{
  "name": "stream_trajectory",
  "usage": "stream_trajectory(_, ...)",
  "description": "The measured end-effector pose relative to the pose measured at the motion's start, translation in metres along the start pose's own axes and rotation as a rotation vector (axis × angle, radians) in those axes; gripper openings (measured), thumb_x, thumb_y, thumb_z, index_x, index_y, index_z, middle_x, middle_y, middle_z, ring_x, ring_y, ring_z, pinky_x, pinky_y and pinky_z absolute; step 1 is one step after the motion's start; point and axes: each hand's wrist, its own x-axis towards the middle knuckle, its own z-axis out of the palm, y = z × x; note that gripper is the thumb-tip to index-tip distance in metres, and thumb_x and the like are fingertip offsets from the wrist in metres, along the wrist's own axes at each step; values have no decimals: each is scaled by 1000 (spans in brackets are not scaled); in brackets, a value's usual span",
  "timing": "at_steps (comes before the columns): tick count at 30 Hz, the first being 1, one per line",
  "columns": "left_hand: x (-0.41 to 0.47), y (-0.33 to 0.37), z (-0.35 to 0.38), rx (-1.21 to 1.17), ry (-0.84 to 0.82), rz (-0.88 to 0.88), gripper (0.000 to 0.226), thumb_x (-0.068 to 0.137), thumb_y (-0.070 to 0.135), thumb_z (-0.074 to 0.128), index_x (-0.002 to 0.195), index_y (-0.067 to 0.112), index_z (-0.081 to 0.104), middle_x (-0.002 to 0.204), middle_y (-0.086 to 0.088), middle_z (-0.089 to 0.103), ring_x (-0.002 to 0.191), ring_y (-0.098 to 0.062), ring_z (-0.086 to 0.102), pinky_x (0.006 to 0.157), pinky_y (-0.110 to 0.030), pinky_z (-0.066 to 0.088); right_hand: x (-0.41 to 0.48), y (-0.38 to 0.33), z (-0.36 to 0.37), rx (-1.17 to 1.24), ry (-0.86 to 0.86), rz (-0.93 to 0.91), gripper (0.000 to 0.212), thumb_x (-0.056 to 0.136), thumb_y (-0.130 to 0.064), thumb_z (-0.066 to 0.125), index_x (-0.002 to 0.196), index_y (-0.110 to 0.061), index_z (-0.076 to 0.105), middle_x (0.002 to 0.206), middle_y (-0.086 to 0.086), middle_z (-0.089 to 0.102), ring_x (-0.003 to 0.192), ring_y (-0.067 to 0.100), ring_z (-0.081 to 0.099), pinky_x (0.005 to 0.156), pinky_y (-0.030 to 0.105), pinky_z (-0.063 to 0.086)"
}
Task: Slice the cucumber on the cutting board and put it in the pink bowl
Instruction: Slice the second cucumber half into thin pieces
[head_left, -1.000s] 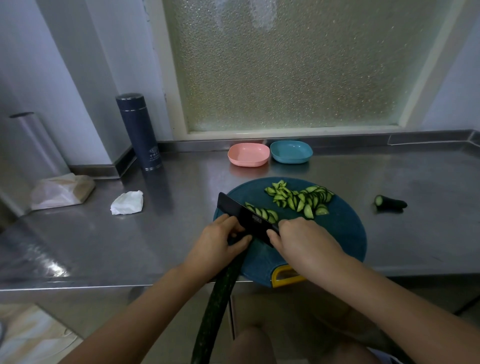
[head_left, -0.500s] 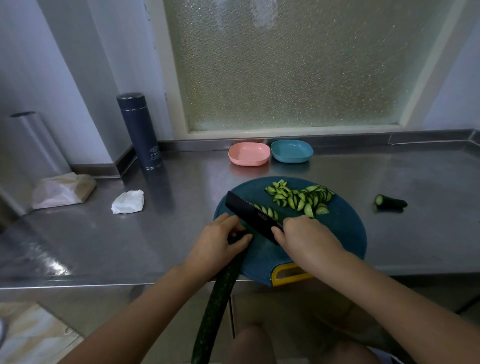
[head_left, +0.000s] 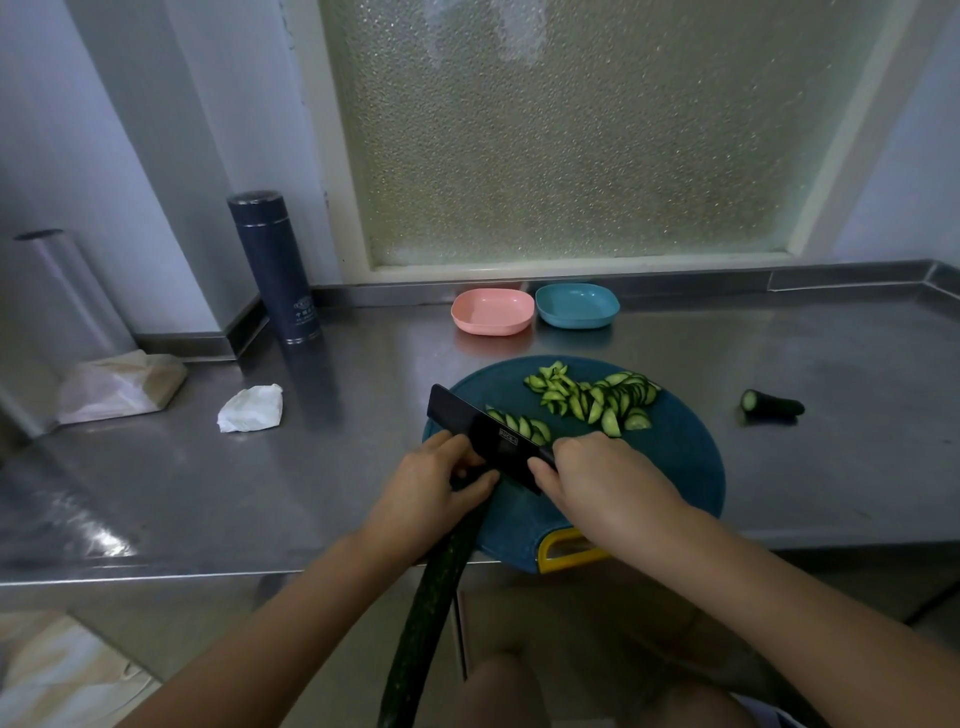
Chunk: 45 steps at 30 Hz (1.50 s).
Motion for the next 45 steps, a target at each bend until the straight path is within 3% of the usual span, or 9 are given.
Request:
stream_trajectory(12,1,-1,1,10,7,-1,15,83,28,66,80,21,53,81,10,48,73,-5,50,62,-9,37,8,-9,18,-75,-1,-30,44,103,-38,29,103,-9,62,100,9,66,93,26,61,63,32,35)
stream_trajectory(21,0,0,2,12,25,-10,17,83,29,66,77,22,52,76,16,45,70,-2,49,61,-10,38,4,4,11,-25,-15,26,44,102,-40,32,96,-9,63,93,8,65,87,25,61,64,32,39)
stream_trajectory(26,0,-1,3,15,35,-21,16,82,30,67,79,19,55,80,9,51,72,-6,52,62,-15,41,-3,2,8,-25,-10,-3,45,102,-41,31,96,-9,62,92,8,64,87,26,61,63,33,36)
stream_trajectory(38,-1,-1,4,7,33,-29,17,82,30,67,80,24,52,79,17,46,72,-3,51,61,-11,39,-6,1,1,-20,-10,-4,45,102,-41,31,98,-10,63,93,8,65,88,26,61,66,33,41)
stream_trajectory(45,-1,-2,4,-10,39,-31,15,83,29,67,82,19,56,81,11,50,74,-6,53,65,-16,43,-7,3,-2,-21,-17,2,44,102,-41,31,97,-10,63,93,8,64,88,25,60,67,31,42)
